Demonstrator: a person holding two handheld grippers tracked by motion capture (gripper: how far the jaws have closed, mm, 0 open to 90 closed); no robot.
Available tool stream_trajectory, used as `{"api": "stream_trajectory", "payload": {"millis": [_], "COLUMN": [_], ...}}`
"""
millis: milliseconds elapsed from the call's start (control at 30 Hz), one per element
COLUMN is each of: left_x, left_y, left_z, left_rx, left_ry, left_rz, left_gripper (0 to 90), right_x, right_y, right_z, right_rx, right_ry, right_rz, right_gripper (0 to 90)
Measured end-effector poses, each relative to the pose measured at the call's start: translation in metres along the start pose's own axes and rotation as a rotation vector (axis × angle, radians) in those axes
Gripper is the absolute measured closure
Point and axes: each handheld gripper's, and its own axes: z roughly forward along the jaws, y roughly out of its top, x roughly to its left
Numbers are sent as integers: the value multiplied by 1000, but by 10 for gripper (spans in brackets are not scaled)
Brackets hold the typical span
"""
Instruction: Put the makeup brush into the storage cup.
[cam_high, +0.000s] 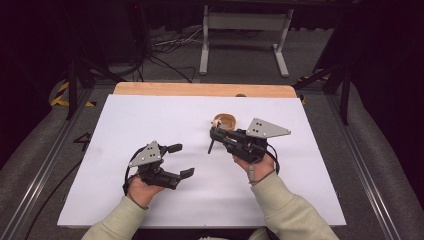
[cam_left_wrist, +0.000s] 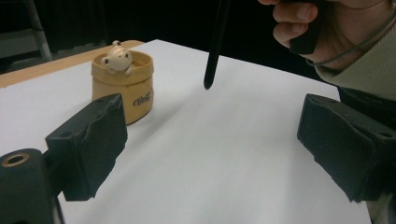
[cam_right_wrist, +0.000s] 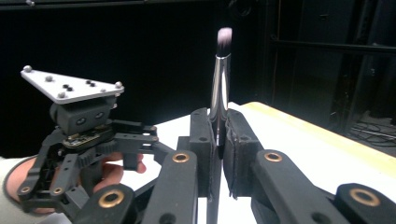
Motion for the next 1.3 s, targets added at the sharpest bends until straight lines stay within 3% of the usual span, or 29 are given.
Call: {"api": "stream_trajectory", "payload": {"millis": [900, 1300], "left_x": [9, 11], "left_y": [-13, -19], "left_z": [-48, -61], "left_rx": [-5, 0], "left_ry": [91, 122], "left_rz": [-15, -6], "left_gripper": [77, 71], "right_x": [-45, -62], "right_y": [24, 21], "right_z": [3, 16], "right_rx": [-31, -9], "right_ry": [-174, -268], "right_rz": [-11, -8], "right_gripper": [832, 832]}}
